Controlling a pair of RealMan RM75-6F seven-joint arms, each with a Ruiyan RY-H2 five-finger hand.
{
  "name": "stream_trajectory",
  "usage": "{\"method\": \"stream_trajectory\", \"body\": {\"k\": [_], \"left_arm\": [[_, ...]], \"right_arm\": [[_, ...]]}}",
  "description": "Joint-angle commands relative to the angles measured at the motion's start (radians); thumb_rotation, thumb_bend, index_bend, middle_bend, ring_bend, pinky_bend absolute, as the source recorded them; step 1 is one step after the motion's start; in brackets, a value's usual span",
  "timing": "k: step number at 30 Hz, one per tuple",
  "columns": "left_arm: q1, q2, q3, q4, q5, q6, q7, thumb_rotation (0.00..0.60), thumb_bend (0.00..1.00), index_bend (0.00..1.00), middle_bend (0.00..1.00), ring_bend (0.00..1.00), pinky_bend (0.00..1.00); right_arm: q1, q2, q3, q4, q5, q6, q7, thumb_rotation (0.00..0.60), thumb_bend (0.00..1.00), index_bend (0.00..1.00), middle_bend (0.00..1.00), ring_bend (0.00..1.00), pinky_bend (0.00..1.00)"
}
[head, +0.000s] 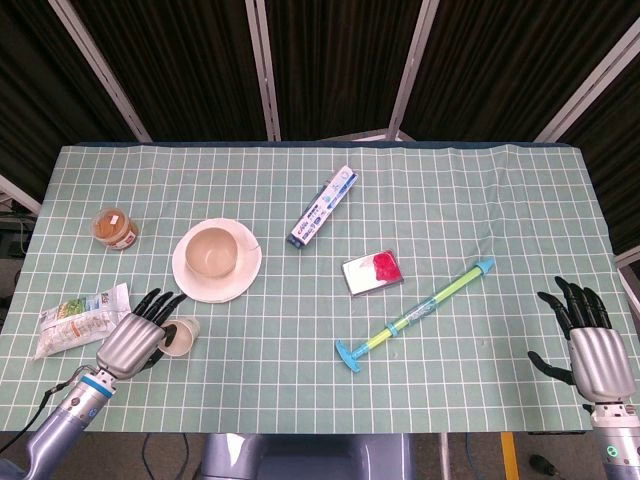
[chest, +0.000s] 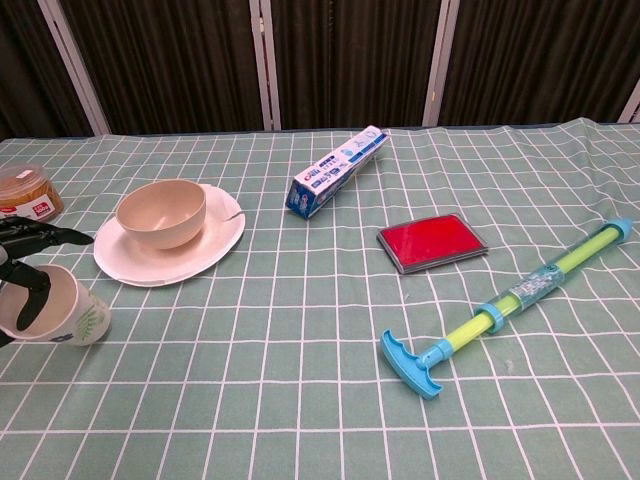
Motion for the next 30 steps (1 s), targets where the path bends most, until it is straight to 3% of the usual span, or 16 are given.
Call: {"method": "stream_trajectory", "body": {"k": [1,6,11,13,19,25,30], "left_arm": [[0.005,-0.006,-0.003,0.007,0.000,-0.002,0.000,0.600,0.55,0.61,0.00,0.00,0.00],[0.010,-0.004,-0.007,0.010,-0.001,-0.013,0.022,0.600,0.48,0.51,0.00,0.00,0.00],[0.028,0.017,-0.015,-0.019,0.012,0.021,0.031,0.600,0.32,0.21,0.00,0.00,0.00],[0.037,0.032,-0.018,-0.039,0.017,0.039,0.020,0.600,0.30,0.14,0.00,0.00,0.00],[0.098,0.090,-0.036,-0.104,0.026,0.159,-0.013,0.600,0.29,0.09,0.00,0.00,0.00],[0.211,0.106,-0.084,-0.079,-0.015,0.353,-0.011,0.600,0.29,0.06,0.00,0.00,0.00],[0.264,0.102,-0.113,-0.049,-0.046,0.428,-0.034,0.600,0.28,0.00,0.00,0.00,0.00]], "right_arm": [[0.000,0.000,0.000,0.000,0.000,0.000,0.000,0.600,0.08,0.16,0.00,0.00,0.00],[-0.001,-0.001,-0.001,0.000,-0.002,0.003,0.000,0.600,0.08,0.16,0.00,0.00,0.00],[-0.003,-0.004,-0.003,0.003,-0.007,0.007,-0.004,0.600,0.08,0.16,0.00,0.00,0.00],[-0.004,-0.003,-0.004,0.003,-0.006,0.006,-0.005,0.600,0.08,0.16,0.00,0.00,0.00],[-0.006,0.002,0.000,0.005,-0.001,0.010,-0.003,0.600,0.08,0.16,0.00,0.00,0.00],[0.004,-0.002,0.006,0.025,0.024,-0.017,-0.039,0.600,0.08,0.16,0.00,0.00,0.00],[0.013,-0.006,0.003,0.032,0.041,-0.049,-0.065,0.600,0.08,0.15,0.00,0.00,0.00]]}}
